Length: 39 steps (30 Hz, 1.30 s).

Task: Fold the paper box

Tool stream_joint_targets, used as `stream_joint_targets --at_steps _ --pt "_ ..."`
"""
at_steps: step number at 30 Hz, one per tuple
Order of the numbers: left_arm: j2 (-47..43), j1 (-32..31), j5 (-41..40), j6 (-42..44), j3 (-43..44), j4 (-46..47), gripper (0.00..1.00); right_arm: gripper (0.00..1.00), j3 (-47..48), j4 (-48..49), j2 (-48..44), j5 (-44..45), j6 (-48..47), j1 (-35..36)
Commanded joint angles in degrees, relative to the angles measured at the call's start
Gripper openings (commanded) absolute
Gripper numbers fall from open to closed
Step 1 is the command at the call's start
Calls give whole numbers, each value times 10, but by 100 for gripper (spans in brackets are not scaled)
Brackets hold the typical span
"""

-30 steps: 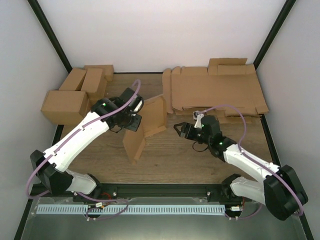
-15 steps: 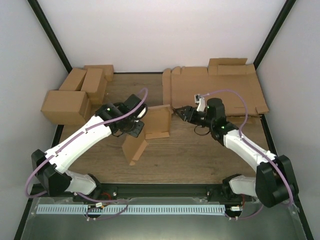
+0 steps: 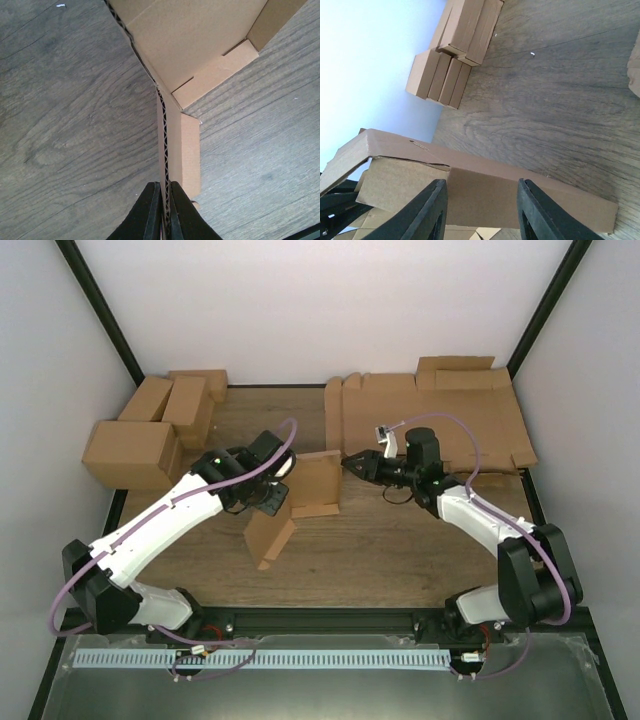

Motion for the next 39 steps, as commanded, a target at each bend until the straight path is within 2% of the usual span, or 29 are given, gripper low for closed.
stream_joint_targets --at_steps 1,17,23,25,28,34,35,37,39 --pt "3 -5 12 6 -12 11 4 39 31 9 13 -37 -13 -3" --pt "0 -7 13 5 -16 13 4 38 60 -14 11 -53 -38 -3" --pt "1 -7 10 4 -21 17 8 30 59 -25 25 -64 -48 -3" --pt "-1 -8 6 0 -24 19 13 29 59 -31 27 -62 -53 -2" --pt "-8 -8 8 -14 -24 27 25 26 60 -40 29 -57 -61 -3" --pt "-62 1 59 -56 -8 93 66 26 62 -44 33 -58 -65 -3" --pt "-75 6 69 -64 -5 104 71 27 64 -46 33 -58 -67 -3" --pt "-97 27 96 -78 -1 125 75 27 67 -51 35 -57 -72 -3" --pt "-116 70 148 -89 -8 149 71 27 70 -55 35 -57 -76 -2"
